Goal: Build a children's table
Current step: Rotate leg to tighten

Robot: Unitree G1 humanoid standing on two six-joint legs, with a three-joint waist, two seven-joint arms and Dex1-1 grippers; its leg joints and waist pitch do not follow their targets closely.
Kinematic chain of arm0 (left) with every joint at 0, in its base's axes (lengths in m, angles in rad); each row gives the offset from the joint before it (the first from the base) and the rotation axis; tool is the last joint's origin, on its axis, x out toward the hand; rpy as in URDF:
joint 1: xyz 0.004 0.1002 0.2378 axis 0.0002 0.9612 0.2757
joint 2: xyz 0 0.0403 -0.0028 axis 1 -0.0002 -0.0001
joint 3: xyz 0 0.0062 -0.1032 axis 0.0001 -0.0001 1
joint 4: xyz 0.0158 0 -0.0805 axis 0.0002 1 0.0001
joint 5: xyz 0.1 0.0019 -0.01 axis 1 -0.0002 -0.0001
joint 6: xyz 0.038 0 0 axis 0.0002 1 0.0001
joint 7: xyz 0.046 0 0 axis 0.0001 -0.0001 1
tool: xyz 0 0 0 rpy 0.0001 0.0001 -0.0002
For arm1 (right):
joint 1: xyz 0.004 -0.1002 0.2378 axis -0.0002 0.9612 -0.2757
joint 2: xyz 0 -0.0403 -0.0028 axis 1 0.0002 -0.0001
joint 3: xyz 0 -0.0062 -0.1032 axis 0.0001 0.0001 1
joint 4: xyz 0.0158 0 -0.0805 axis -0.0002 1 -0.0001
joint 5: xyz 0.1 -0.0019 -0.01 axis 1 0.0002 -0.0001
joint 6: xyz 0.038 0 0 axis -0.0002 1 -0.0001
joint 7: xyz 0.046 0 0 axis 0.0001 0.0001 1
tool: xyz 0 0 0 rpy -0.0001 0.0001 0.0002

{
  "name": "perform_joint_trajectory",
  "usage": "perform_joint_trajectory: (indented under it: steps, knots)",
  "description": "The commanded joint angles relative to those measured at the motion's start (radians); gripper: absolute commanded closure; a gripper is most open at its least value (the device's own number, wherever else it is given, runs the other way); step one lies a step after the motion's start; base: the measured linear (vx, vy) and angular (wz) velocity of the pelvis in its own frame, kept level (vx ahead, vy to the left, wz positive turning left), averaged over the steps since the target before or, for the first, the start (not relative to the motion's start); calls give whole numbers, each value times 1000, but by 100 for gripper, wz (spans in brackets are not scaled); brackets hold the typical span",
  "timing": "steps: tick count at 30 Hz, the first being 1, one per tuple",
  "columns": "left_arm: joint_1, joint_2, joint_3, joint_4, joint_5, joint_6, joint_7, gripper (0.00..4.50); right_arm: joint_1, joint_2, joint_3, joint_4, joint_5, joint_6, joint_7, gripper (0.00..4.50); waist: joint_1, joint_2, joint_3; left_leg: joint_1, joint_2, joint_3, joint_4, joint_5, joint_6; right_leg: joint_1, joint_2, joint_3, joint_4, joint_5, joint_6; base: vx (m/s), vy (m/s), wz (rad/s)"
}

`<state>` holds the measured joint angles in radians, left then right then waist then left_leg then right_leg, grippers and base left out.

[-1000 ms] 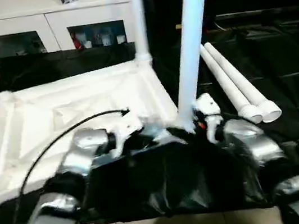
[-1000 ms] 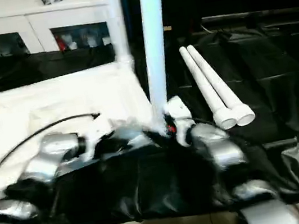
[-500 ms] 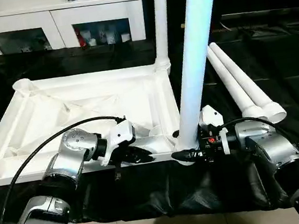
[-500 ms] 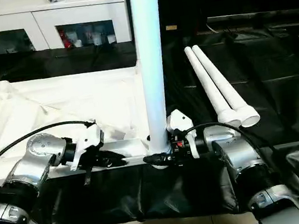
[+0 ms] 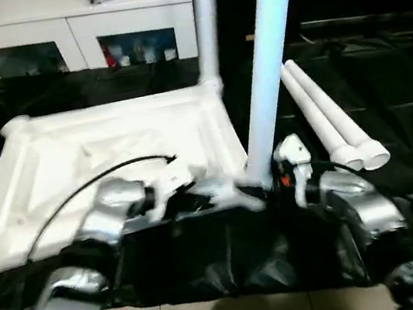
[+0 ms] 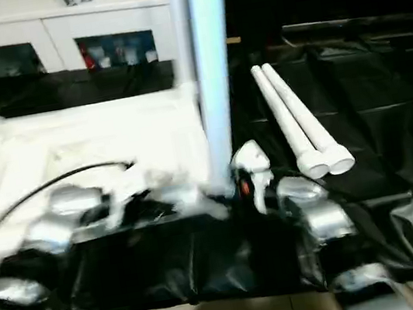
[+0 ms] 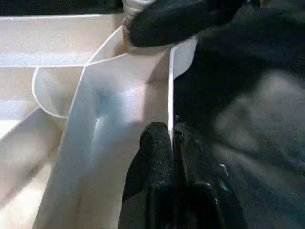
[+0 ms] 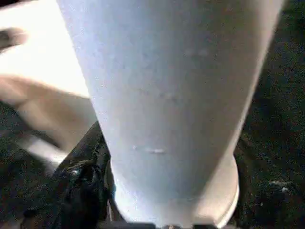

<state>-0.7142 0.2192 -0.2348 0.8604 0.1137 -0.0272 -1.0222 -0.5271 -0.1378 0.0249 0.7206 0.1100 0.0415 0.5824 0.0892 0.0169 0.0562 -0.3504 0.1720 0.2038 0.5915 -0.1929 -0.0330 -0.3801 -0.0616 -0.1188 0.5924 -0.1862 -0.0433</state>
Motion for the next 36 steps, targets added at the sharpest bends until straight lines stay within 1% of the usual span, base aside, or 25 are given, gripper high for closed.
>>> perform_joint_trajectory:
  steps: [1,2,4,5,6,7,9,11,13,14,15,16,18,20,22,24,25,26,27,28,29,30,33,35,36]
  knots:
    - [-16,-76,-16,3,-10,2,68,450,-11,59,29,73,-32,17,-118,169,-4,-3,-55,17,78,-48,-74,-237,5,31,-127,77,-107,-448,-118,0,0,0]
    - [-23,-102,-16,12,-6,8,107,450,-29,87,11,106,-27,14,-193,169,-6,-4,-57,16,76,-47,-73,-233,10,31,-127,78,-107,-439,-119,0,0,0]
    - [-24,-118,-21,15,-2,5,132,450,-37,105,10,115,-35,-9,-222,169,-5,-4,-59,16,76,-46,-73,-223,15,32,-126,79,-104,-414,-122,0,0,0]
    - [-22,-121,-24,14,0,2,134,450,-39,110,11,117,-43,-22,-232,114,-4,-4,-60,12,76,-45,-73,-212,21,34,-126,80,-100,-390,-125,0,0,0]
    - [-22,-121,-24,14,0,2,134,450,-39,110,11,117,-43,-22,-232,100,-3,-4,-61,10,76,-45,-72,-205,29,35,-125,80,-97,-366,-128,0,0,0]
    - [-19,-120,-27,11,2,-1,130,450,-45,116,5,122,-42,-31,-234,100,-3,0,-61,10,77,-45,-73,-205,31,35,-125,80,-95,-358,-130,0,0,0]
    - [-11,-109,-24,10,13,-16,120,450,-63,123,-17,144,-35,-63,-218,80,-4,-1,-62,9,76,-43,-71,-204,37,36,-126,81,-93,-342,-140,0,0,0]
    - [-2,-89,-21,6,9,-38,99,450,-69,101,-5,150,-44,-78,-194,57,-2,-2,-61,9,77,-44,-72,-206,40,37,-125,80,-95,-353,-138,0,0,0]
    - [2,-83,-22,4,8,-47,90,450,-73,93,-1,159,-46,-87,-191,53,-3,-2,-62,8,79,-44,-73,-205,42,37,-124,81,-92,-340,-139,0,0,0]
    - [9,-71,-22,-1,5,-57,70,450,-77,78,2,162,-41,-94,-165,34,-4,-4,-62,8,79,-43,-73,-200,43,37,-123,80,-91,-330,-143,0,0,0]
    - [14,-60,-22,-4,1,-62,53,450,-76,64,6,156,-37,-96,-126,21,-3,-4,-62,6,78,-43,-72,-197,48,40,-124,81,-89,-320,-147,0,0,0]
    - [18,-53,-21,-7,-2,-65,41,450,-75,54,10,150,-33,-97,-99,21,-2,-4,-63,6,77,-42,-71,-194,51,40,-125,81,-89,-316,-148,0,0,0]
    - [29,-18,-28,-11,-6,-93,-14,450,-59,8,38,118,-38,-110,34,21,2,-5,-63,0,76,-40,-69,-177,67,44,-124,79,-86,-304,-147,0,0,0]
    - [34,-1,-27,-15,-14,-101,-49,450,-44,-18,56,88,-33,-114,118,21,5,-4,-63,-1,78,-39,-68,-169,77,43,-121,78,-85,-302,-142,0,0,0]
    - [37,14,-24,-18,-22,-110,-87,450,-30,-42,69,64,-26,-120,203,21,7,-4,-63,0,81,-39,-68,-170,82,42,-120,77,-84,-299,-144,0,0,0]
    - [38,19,-22,-19,-26,-114,-102,450,-26,-49,72,56,-23,-123,234,21,6,-3,-64,1,83,-39,-69,-176,78,41,-121,77,-83,-300,-150,0,0,0]
    - [39,29,-20,-21,-34,-117,-128,450,-17,-64,79,35,-10,-115,284,21,6,-6,-63,1,82,-39,-69,-178,77,42,-120,77,-84,-304,-149,0,0,0]
    - [42,52,-15,-31,-53,-121,-190,450,4,-103,101,-14,20,-96,398,21,10,-5,-62,3,80,-39,-68,-184,83,42,-120,76,-87,-316,-145,0,0,0]
    - [43,60,-15,-33,-57,-122,-207,450,12,-117,110,-30,27,-88,435,21,11,-6,-63,-1,82,-39,-67,-177,88,42,-121,78,-83,-309,-146,0,0,0]
    - [43,76,-15,-35,-64,-127,-242,450,21,-140,127,-51,33,-84,493,21,13,-6,-64,1,82,-39,-68,-174,95,42,-119,77,-83,-303,-143,0,0,0]
    - [44,83,-16,-35,-67,-129,-257,450,25,-149,134,-59,33,-82,515,47,14,-5,-64,-1,83,-40,-68,-171,95,42,-119,76,-81,-298,-146,0,0,0]
    - [44,93,-18,-36,-70,-132,-277,450,29,-163,144,-70,34,-70,549,47,15,-5,-64,1,82,-39,-67,-171,91,40,-120,76,-82,-302,-150,0,0,0]
    - [44,104,-20,-35,-74,-138,-303,450,33,-178,150,-82,33,-54,593,61,17,-5,-64,2,82,-39,-67,-174,83,39,-121,77,-86,-325,-148,0,0,0]
    - [46,117,-20,-40,-80,-137,-337,450,34,-195,162,-81,25,-50,634,89,20,-5,-64,2,83,-39,-68,-173,80,39,-120,76,-85,-325,-147,0,0,0]
    - [47,123,-20,-44,-84,-135,-356,450,34,-202,168,-84,27,-47,652,96,20,-6,-64,2,83,-39,-68,-170,80,39,-120,76,-84,-319,-148,0,0,0]
